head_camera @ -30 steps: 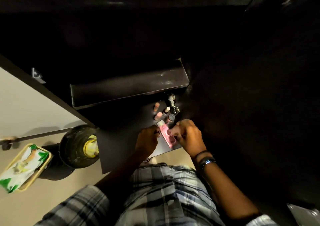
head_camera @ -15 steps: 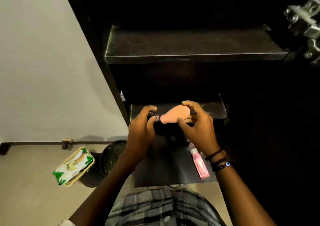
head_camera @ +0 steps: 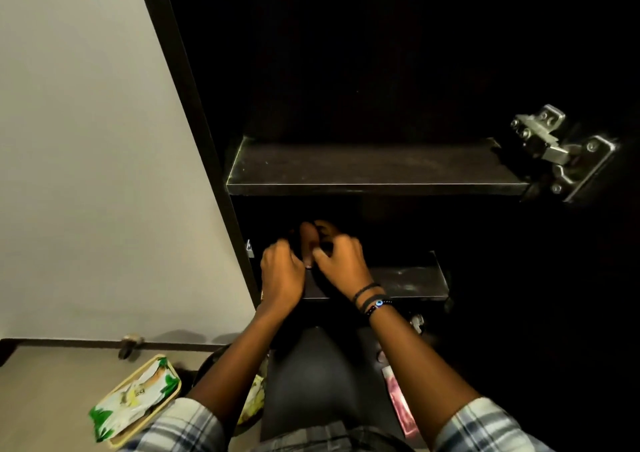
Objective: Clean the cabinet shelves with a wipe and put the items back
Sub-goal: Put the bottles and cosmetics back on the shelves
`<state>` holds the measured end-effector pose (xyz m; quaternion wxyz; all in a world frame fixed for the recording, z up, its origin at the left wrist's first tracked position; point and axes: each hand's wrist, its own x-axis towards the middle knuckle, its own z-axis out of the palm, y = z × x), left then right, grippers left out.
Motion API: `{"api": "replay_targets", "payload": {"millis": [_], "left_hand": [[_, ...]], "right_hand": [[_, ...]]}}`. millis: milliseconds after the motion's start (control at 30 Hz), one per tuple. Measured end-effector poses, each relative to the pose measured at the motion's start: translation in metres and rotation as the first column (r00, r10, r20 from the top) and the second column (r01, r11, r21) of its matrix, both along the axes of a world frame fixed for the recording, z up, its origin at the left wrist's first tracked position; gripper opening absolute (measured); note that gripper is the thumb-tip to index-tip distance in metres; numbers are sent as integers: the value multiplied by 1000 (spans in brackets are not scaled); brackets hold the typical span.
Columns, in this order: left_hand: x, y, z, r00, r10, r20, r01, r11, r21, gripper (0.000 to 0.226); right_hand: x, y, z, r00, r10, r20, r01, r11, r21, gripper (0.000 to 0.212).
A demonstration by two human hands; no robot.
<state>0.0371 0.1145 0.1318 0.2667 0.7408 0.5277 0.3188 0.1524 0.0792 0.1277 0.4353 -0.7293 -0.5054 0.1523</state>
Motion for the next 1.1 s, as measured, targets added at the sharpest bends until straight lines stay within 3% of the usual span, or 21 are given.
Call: {"api": "replay_targets", "payload": {"millis": [200, 433, 667, 867, 1000, 1100], "left_hand": [[2, -8, -6, 999, 34, -19, -35, 998, -56, 20], [-1, -12, -19, 999, 21, 50, -17, 997, -77, 16], [-5, -34, -29, 992, -16, 125, 20, 999, -32, 49], [6, -80, -45, 976, -75, 206, 35, 981, 189, 44], [13, -107, -68, 960, -224, 169, 180, 954, 241, 33], [17, -117, -100, 917, -383, 113, 368, 920, 133, 32]], "right_hand": [[-12, -2, -18, 990, -95, -101, 97, 995, 8, 33], [-16, -7, -30, 976, -79, -202, 89, 995, 41, 18], [-13, -22, -46, 963, -138, -232, 156, 986, 60, 34], [-27, -79, -57, 936, -317, -155, 338, 931, 137, 23], [-17, -118, -74, 857, -483, -180, 506, 855, 114, 7], [-1, -147, -91, 801, -560, -214, 580, 814, 40, 8]]}}
